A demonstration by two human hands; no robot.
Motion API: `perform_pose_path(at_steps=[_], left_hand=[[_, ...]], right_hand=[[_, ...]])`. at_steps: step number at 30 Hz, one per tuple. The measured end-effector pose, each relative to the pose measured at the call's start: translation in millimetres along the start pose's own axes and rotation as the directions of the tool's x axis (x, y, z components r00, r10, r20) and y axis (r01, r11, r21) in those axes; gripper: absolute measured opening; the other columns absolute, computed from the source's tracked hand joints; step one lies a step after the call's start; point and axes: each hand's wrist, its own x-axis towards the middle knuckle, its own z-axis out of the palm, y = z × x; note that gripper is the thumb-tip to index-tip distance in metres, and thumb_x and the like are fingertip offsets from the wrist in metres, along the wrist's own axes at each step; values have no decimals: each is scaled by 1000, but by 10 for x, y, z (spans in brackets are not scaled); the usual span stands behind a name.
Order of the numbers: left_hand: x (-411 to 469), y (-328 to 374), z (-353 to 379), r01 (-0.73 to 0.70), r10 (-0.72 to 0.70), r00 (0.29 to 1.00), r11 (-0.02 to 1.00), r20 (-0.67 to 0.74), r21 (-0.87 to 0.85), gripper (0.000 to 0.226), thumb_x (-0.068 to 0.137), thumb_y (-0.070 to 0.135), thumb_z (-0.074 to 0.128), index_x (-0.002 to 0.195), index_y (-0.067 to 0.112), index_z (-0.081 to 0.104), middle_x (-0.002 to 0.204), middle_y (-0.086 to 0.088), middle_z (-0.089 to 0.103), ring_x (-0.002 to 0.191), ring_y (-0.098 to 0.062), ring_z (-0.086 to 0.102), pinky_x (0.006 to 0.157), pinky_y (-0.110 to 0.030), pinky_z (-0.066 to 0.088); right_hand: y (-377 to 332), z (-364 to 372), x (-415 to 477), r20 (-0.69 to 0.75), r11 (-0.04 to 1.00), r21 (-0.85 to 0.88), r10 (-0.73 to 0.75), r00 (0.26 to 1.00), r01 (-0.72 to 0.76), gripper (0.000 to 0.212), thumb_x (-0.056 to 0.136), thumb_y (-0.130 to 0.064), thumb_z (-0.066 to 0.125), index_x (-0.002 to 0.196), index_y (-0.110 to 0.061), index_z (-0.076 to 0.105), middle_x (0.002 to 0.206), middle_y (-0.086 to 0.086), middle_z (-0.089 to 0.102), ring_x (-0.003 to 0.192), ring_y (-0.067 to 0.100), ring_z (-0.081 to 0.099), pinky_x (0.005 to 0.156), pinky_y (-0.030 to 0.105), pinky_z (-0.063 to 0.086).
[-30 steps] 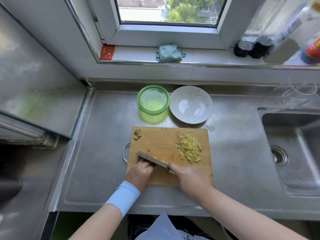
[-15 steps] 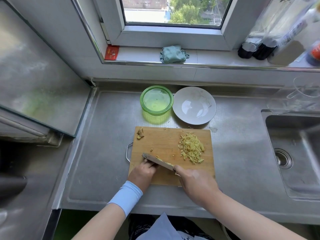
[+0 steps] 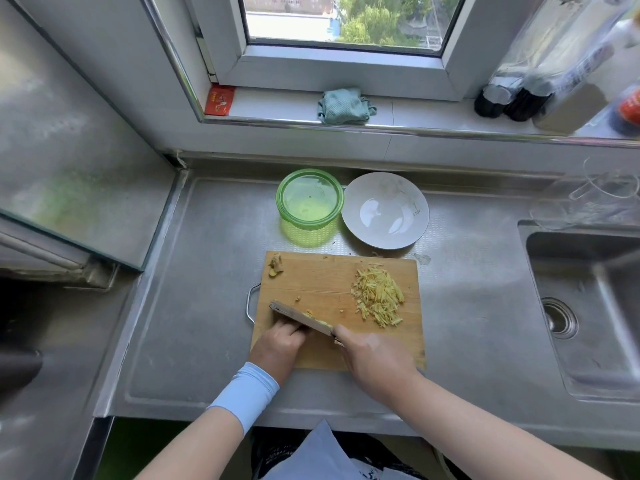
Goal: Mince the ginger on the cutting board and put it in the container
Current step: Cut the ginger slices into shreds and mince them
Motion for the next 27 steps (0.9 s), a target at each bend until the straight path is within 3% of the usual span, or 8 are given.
perform_pose_path(at_steps=[3,8,12,18,22,27], left_hand=[[2,-1,-2,1,-1,1000,1000,-17,0,31,81,6,51,93,13,78,80,-11,70,67,-31,66,54,-33,56],[-10,-24,4,-24,24,1000,1000,-13,5,36,78,0,51,99,12,78,88,-13,72,80,-33,69,65,-35,59],[-25,6,14,30,-31,999,999,-26,-31,32,81,2,53,98,13,78,85,-12,71,71,-32,67,56,-34,57],[23,44,-44,-29,29,997,1000,-68,-4,37,82,3,48,99,15,79,93,-9,74,81,-29,68,66,-32,58],[11,80,-54,13,-16,995,999,-100,-29,32,84,8,51,92,16,80,85,-8,73,73,-25,63,60,-29,55],[11,71,-64,-25,23,996,1000,-83,-17,37,84,4,47,99,15,79,95,-9,74,82,-28,68,70,-32,57]], right_hand=[[-46,-9,44,20,1000,2,-8,1000,8,30,96,-12,44,112,-34,32,69,5,53,54,31,47,45,33,33],[31,-51,-80,4,999,-17,-41,999,41,28,97,-16,43,118,-33,34,74,5,61,58,34,52,45,35,33],[-103,-42,73,15,999,-36,-39,999,39,22,99,-15,42,114,-29,35,71,4,56,55,32,49,44,33,31],[-11,-71,-62,12,999,-8,-44,999,44,25,97,-16,44,116,-30,37,74,5,62,57,34,53,46,38,41],[-114,-16,96,9,999,-12,-35,999,36,23,98,-15,42,114,-30,35,70,5,57,54,30,52,45,35,38],[-20,-62,-45,15,999,25,-31,999,30,22,97,-15,43,112,-30,36,71,5,59,57,33,52,49,41,46]])
